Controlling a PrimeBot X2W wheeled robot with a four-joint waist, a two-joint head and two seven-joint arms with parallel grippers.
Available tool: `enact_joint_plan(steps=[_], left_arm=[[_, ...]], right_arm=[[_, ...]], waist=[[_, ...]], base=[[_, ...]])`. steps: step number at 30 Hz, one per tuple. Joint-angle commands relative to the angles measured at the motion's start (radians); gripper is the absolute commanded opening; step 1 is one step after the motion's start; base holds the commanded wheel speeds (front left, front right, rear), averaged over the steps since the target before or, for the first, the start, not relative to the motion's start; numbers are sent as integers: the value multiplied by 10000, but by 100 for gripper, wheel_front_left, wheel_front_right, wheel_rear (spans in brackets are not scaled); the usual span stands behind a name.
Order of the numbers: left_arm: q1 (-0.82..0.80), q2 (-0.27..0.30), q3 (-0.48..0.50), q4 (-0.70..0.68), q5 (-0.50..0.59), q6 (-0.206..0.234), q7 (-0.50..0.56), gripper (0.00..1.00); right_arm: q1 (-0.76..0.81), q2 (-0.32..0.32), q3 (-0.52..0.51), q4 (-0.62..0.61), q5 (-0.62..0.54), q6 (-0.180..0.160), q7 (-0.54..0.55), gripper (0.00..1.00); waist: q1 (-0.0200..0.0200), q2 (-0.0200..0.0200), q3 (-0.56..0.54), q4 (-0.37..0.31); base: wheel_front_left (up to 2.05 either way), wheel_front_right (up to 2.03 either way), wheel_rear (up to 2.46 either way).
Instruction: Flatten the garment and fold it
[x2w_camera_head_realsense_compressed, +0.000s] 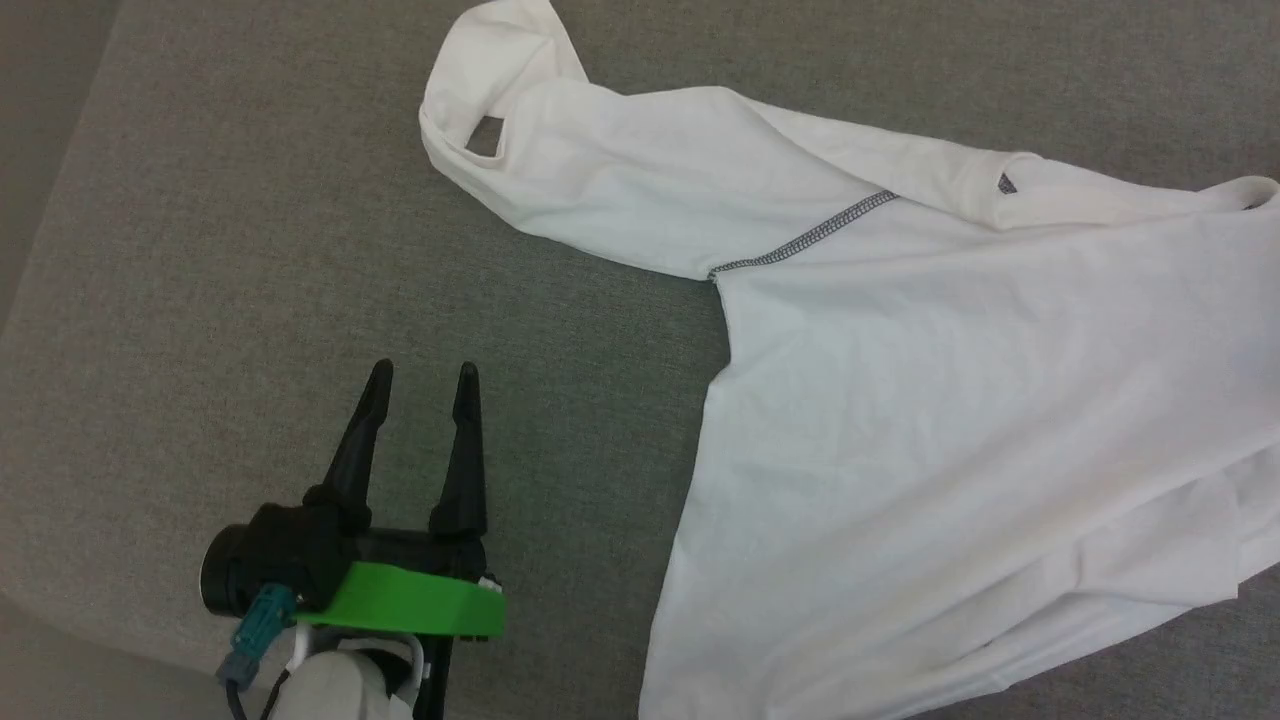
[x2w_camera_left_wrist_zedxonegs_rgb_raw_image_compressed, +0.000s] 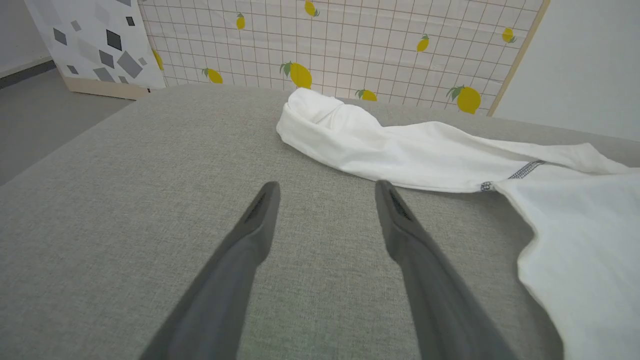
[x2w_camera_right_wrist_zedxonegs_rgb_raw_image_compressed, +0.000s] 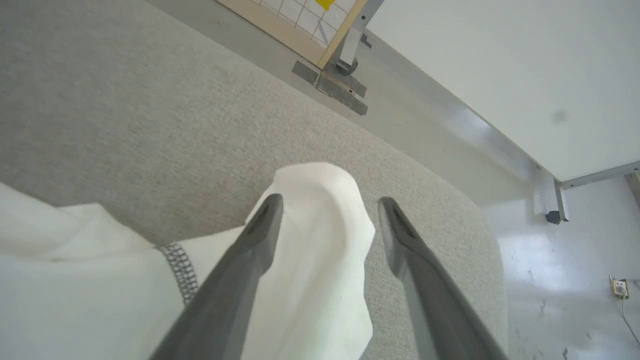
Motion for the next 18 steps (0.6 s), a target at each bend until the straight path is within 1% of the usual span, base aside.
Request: enact_joint_plan(steps=[1,3,5,7,10,12,14,18], left_arm=[[-8,-27,88,34,78,-54,-49,100],[121,-22,162,48,85,-46,-49,100],[284,-9,227,25,96,-31,-49,100],[426,2,267,-8,108,-21,-49,100],[611,16,349,-95,113,30,-49,100],[686,29,389,-160,112,57,-49,100],[726,41,392,-216,110,63,-49,100],[808,84,432,-395,107,93,-49,100]], right_arm=[[12,253,-58,-242,258,-17,-200,100],[311,696,-102,-748,670,-17,-290,100],[777,1124,-110,-1534,1117,-17,-209,100],[1452,1534,-72,-2520,1448,-17,-37,100],[2790,2347,-129,-4115,1828,-17,368,100],[3715,2871,-117,-4978,1906,-17,580,100],[4662,3390,-153,-5584,1835,-17,778,100],[6272,4232,-197,-6252,1600,-17,1168,100]], waist=[[-2,-1,-666,-469],[-2,-1,-1014,-672],[-2,-1,-1305,-880],[-2,-1,-1552,-1057],[-2,-1,-1787,-1280],[-2,-1,-1848,-1373],[-2,-1,-1857,-1395],[-2,-1,-1770,-1363]], base=[[0,0,0],[0,0,0],[0,0,0],[0,0,0],[0,0,0],[0,0,0],[0,0,0],[0,0,0]])
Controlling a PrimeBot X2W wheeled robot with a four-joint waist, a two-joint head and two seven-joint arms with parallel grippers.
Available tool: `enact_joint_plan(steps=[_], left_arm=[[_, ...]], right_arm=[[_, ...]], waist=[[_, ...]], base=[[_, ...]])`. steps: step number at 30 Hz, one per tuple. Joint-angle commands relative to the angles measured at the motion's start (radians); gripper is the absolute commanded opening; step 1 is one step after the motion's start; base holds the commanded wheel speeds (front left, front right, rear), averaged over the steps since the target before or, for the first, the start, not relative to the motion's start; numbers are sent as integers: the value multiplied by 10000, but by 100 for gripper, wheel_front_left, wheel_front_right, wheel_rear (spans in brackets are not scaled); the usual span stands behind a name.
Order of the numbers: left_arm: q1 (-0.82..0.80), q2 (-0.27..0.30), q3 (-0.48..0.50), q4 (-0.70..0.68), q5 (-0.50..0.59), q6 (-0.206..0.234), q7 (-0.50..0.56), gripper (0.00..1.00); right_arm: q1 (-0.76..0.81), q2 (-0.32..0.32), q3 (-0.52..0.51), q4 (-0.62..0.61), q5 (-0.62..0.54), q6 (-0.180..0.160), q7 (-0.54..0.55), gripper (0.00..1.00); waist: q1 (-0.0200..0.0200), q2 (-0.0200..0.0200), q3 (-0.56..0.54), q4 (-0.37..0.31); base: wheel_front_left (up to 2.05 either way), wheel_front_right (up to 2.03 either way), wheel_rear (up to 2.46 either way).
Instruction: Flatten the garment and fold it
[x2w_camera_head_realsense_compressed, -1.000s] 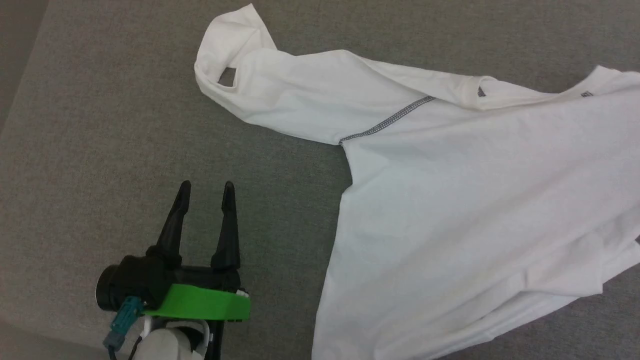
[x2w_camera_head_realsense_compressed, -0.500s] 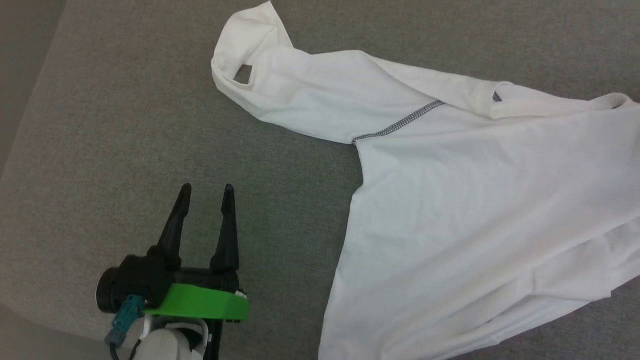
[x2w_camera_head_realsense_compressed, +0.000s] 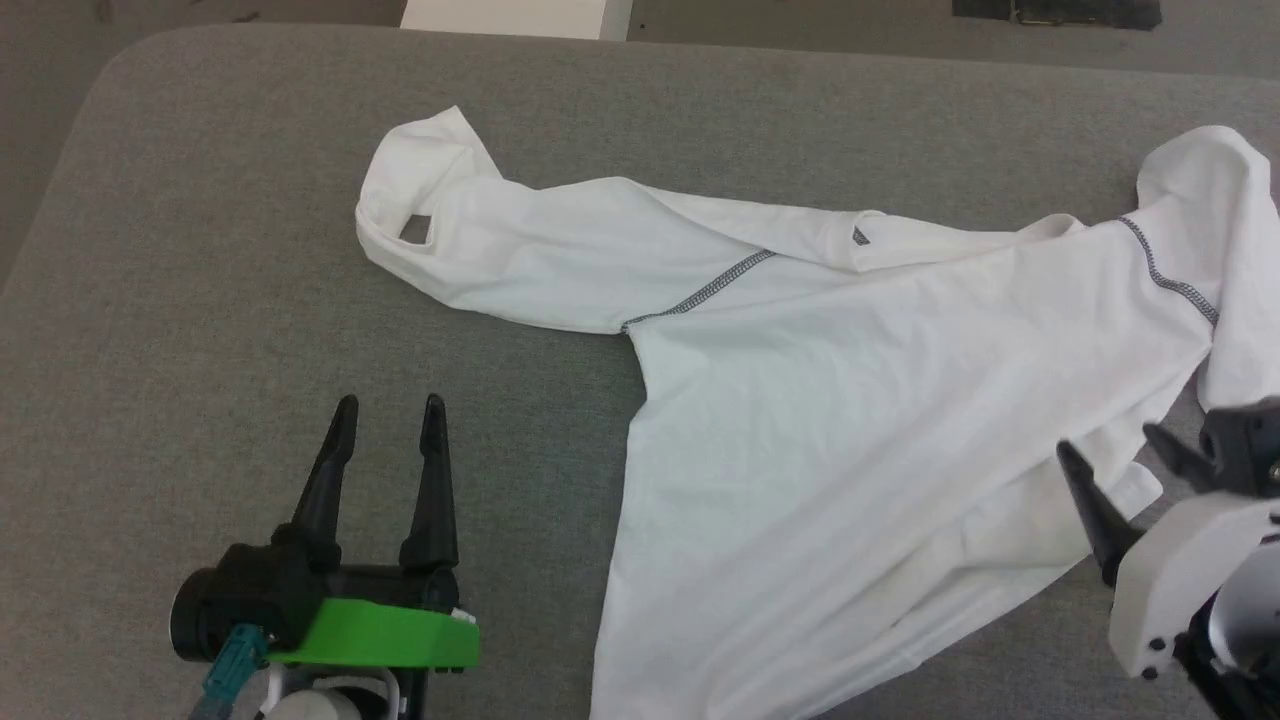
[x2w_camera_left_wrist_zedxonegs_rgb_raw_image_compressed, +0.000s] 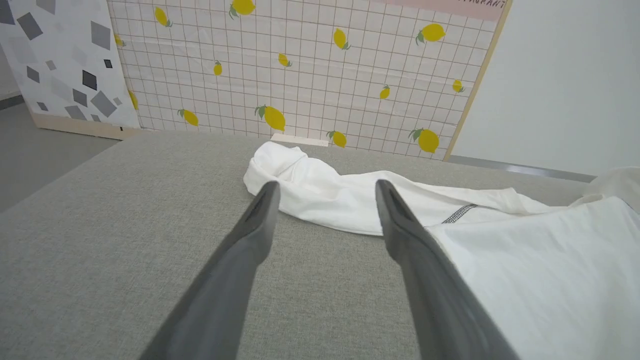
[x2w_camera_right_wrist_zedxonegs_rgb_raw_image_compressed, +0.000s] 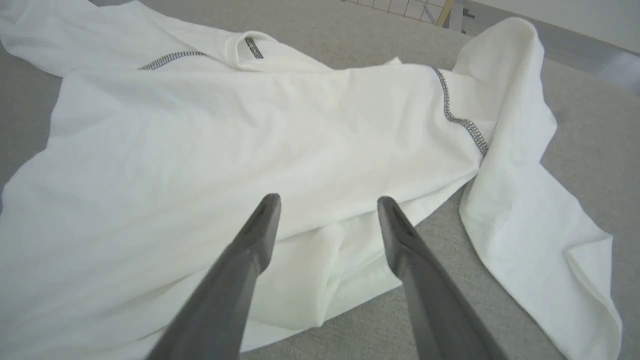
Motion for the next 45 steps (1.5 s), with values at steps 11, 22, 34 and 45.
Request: enact_joint_plan(steps=[11,22,34,45], left_arm=[[-84,187,24,-187,-26,23,-31,100],[-319,214,-54,-43,-14,77,-35,100],[17,191,-203,115,-176,106,-18,100],[237,380,-184,210,-243,117,48,100]], right_arm=[[467,157,289,1638,-873,-17,-317,100],[-495,-153,615,2307,-616,-17,65,0],[2792,-1339,-60,-368,1672,-17,4411,0],[3394,-837,-310,-346,1333,-17,2635,100]], waist=[[0,0,699,241],[0,0,296,-169],[0,0,-614,-1308],[0,0,-769,-1559]], base=[[0,0,0],[0,0,0],[0,0,0],[0,0,0]])
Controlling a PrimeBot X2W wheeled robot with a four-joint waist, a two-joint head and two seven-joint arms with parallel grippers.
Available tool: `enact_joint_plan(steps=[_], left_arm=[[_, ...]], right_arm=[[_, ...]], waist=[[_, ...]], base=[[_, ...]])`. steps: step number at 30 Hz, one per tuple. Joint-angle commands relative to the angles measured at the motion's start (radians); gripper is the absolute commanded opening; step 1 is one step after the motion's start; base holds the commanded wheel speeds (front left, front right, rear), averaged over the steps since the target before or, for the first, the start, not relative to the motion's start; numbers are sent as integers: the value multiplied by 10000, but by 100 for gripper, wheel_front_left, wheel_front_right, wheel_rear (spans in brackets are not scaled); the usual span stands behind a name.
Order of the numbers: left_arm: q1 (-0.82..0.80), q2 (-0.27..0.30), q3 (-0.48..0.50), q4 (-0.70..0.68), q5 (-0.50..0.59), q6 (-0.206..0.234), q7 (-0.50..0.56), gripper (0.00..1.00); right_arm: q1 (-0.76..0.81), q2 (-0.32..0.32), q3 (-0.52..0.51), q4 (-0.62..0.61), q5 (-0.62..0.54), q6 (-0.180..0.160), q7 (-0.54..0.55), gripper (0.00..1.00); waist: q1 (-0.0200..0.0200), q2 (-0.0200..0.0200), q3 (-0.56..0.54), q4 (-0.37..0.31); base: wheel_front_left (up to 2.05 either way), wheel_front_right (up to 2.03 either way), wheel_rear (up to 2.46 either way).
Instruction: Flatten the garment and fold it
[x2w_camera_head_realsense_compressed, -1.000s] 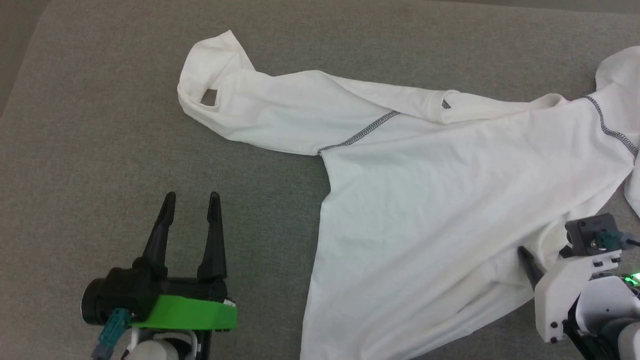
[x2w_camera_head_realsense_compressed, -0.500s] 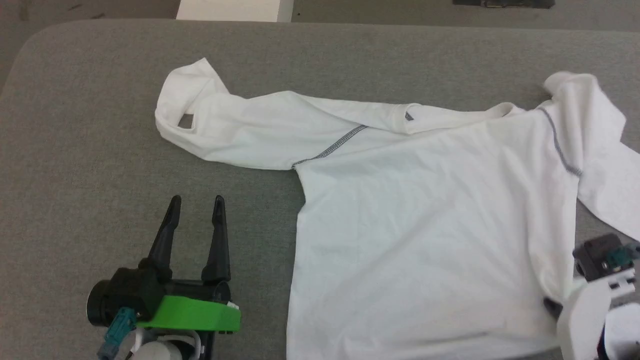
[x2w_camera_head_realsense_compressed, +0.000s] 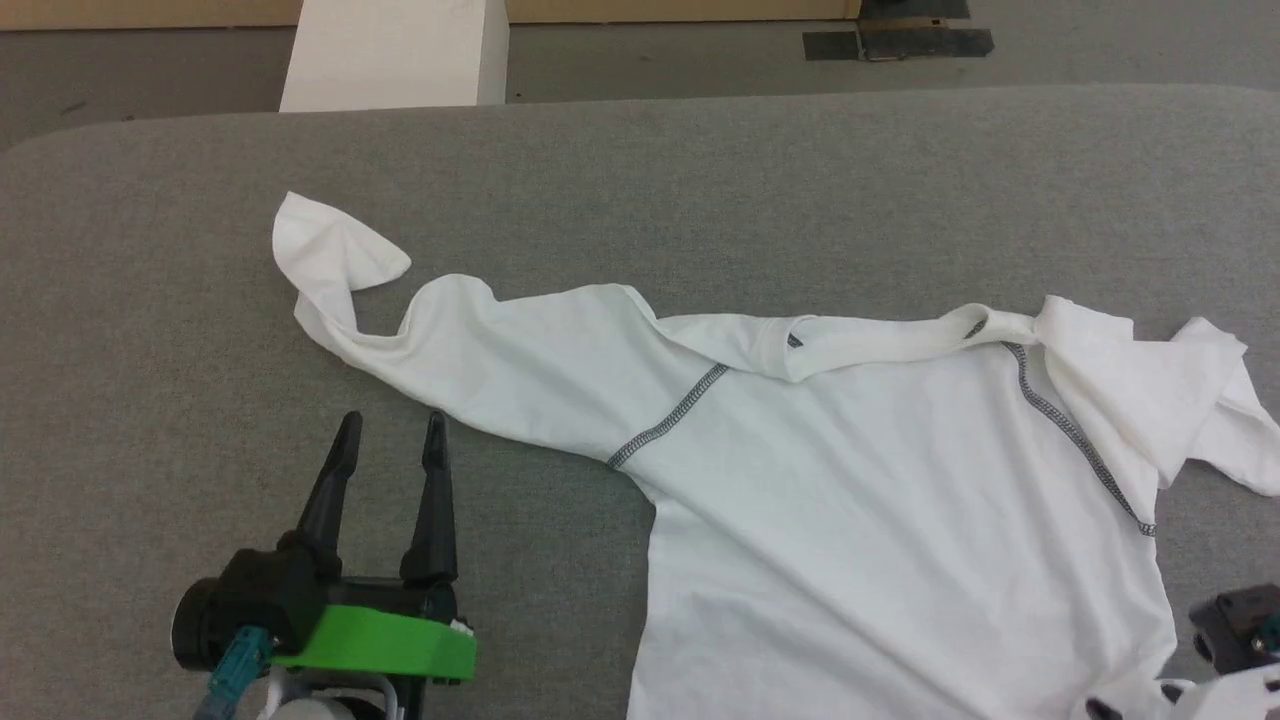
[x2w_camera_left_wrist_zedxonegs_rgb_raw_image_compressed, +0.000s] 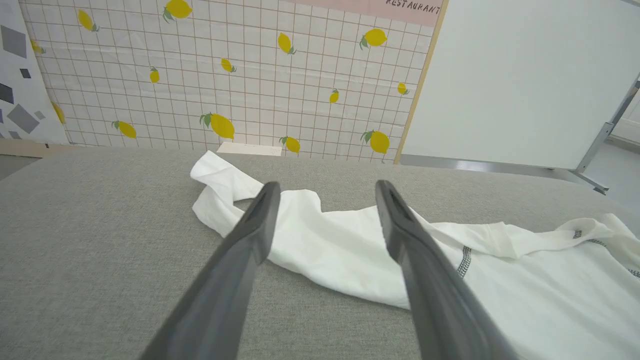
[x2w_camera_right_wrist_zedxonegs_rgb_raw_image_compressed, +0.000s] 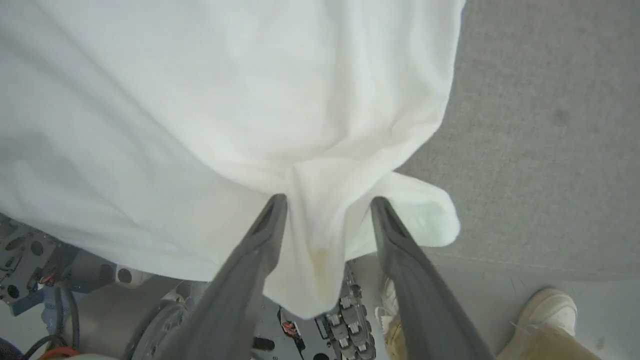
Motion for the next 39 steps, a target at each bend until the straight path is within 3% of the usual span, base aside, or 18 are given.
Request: enact_joint_plan(steps=[1,5,10,13,16,26,33,39], left_arm=[[133,111,24,0,-68,38,53,100],[235,206,43,-92,-64,72,129,100],[354,309,-5,-278,-3,111,215,100],[389,412,-61,-445,120,145,289,100],[228,668,-205,-621,338,31,505,100],[-2764,2406,-1863,-146,1564,-1021,2455,100],[-5271,3627,-4355,1272,1257,-1133,3960,100],[-7240,4381,-6125,2377,496,-1136,4245,100]], right_arm=[[-559,100,39,-72,-120,-15,-622,100],[-1632,615,-321,-273,-329,-15,-2522,100],[-2578,1676,-764,-468,-1672,-15,-5564,100],[-2613,2466,-1034,-479,-2352,-15,-7209,100],[-2376,2632,-1131,-229,-2360,-15,-8100,100],[-2452,2647,-1148,625,-1356,-15,-9082,100],[-2844,2648,-862,718,-1174,-15,-9018,100],[-2952,2648,-754,625,-1224,-15,-8825,100]], waist=[[0,-1,-148,-68],[0,-1,-368,-172],[0,-1,-491,-281],[0,-1,-443,-380],[0,-1,-271,-508],[0,-1,783,-691],[0,-1,1651,-753],[0,-1,2260,-786]], base=[[0,0,0],[0,0,0],[0,0,0],[0,0,0],[0,0,0],[0,0,0],[0,0,0],[0,0,0]])
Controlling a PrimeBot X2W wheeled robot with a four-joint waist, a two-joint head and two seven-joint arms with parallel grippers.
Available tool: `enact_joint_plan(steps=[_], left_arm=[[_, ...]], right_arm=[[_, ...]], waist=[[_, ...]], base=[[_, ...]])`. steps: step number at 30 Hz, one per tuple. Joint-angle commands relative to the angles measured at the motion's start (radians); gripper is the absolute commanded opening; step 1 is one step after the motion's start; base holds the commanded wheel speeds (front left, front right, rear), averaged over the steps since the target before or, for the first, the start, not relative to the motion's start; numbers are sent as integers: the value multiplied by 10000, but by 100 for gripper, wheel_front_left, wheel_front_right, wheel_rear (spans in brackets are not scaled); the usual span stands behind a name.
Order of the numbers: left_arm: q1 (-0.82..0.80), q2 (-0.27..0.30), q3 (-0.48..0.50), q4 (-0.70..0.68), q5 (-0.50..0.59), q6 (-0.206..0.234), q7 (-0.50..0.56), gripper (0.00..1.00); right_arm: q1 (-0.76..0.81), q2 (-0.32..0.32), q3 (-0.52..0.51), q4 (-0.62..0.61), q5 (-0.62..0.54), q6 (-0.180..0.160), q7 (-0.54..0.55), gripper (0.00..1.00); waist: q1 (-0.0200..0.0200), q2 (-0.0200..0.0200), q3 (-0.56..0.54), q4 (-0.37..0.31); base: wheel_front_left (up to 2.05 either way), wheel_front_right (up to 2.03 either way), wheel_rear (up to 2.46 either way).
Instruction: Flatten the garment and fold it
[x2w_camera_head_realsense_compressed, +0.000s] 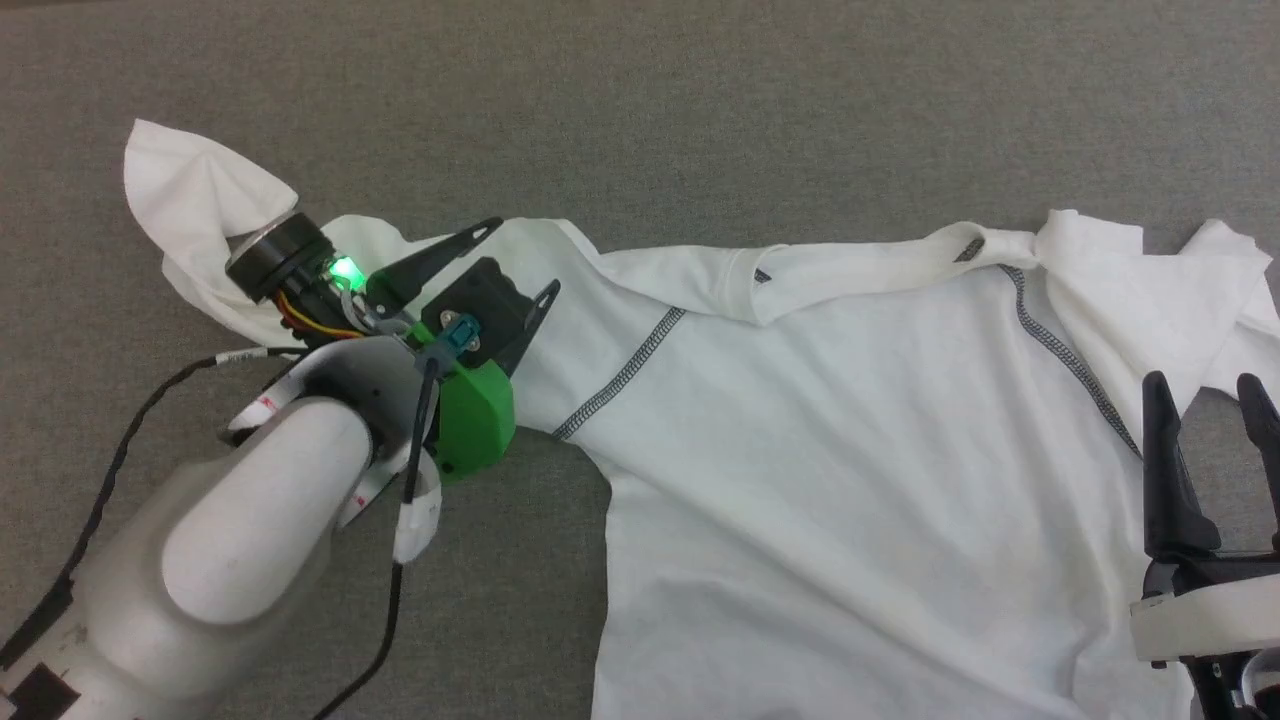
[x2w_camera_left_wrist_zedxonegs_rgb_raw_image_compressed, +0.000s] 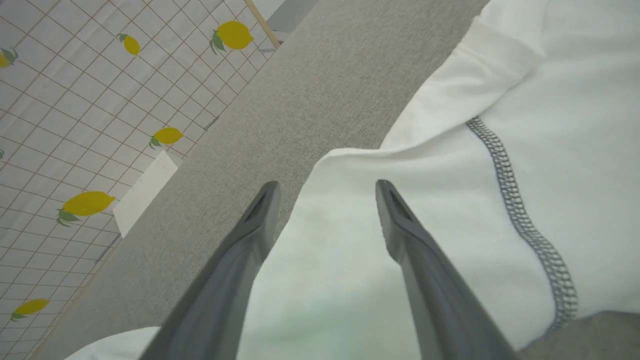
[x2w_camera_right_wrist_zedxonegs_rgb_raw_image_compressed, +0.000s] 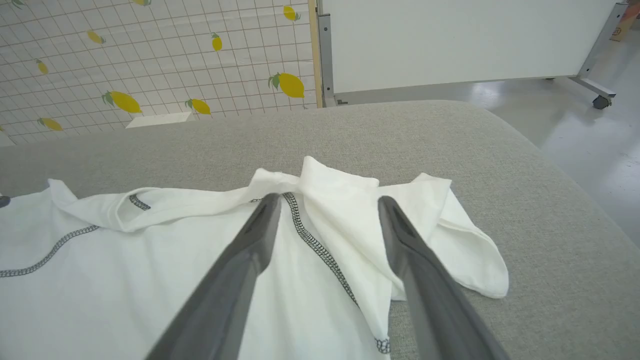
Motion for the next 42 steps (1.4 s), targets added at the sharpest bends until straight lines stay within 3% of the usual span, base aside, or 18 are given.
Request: enact_joint_plan(steps=[1,9,17,19,22,26,30,34,39,42], left_arm=[[-439,98,-266,211,-194,-23,-16,100],[-2106,287,-1791,1634,-1248,-24,129,100],[-2983,638,-4022,2271,-3459,-24,1506,100],[-3102,775,-4541,2264,-4075,-24,1749,0],[-3241,907,-4891,2131,-4855,-24,1747,0],[-3090,943,-4430,2235,-5469,117,650,0],[-2255,1104,-3420,1945,-6539,847,-499,0],[-1107,2032,-2573,1177,-7382,1812,-1220,0],[627,3517,-1708,-100,-8093,3386,-2084,0],[1374,3892,-1610,-920,-8389,3734,-2323,0]], right_arm=[[-200,10,46,-67,6,-15,49,100],[-355,10,170,-357,-94,-15,305,100],[-440,10,261,-401,-97,-15,477,100],[-444,10,271,-370,-68,-15,483,100],[-435,10,217,-312,-17,-15,468,100],[-409,10,153,-190,-3,-15,445,100],[-305,10,140,-104,19,-15,464,100],[-166,10,124,-61,-17,-15,532,100],[38,10,80,-29,-23,-15,616,100],[129,10,167,-39,-130,-15,745,100]], waist=[[0,0,432,-45],[0,0,1007,-71],[0,0,1222,-195],[0,0,1226,-226],[0,0,1174,-185],[0,0,883,-54],[0,0,445,111],[0,0,76,242],[0,0,-285,436],[0,0,-408,631]], base=[[0,0,0],[0,0,0],[0,0,0],[0,0,0],[0,0,0],[0,0,0],[0,0,0],[0,0,0],[0,0,0],[0,0,0]])
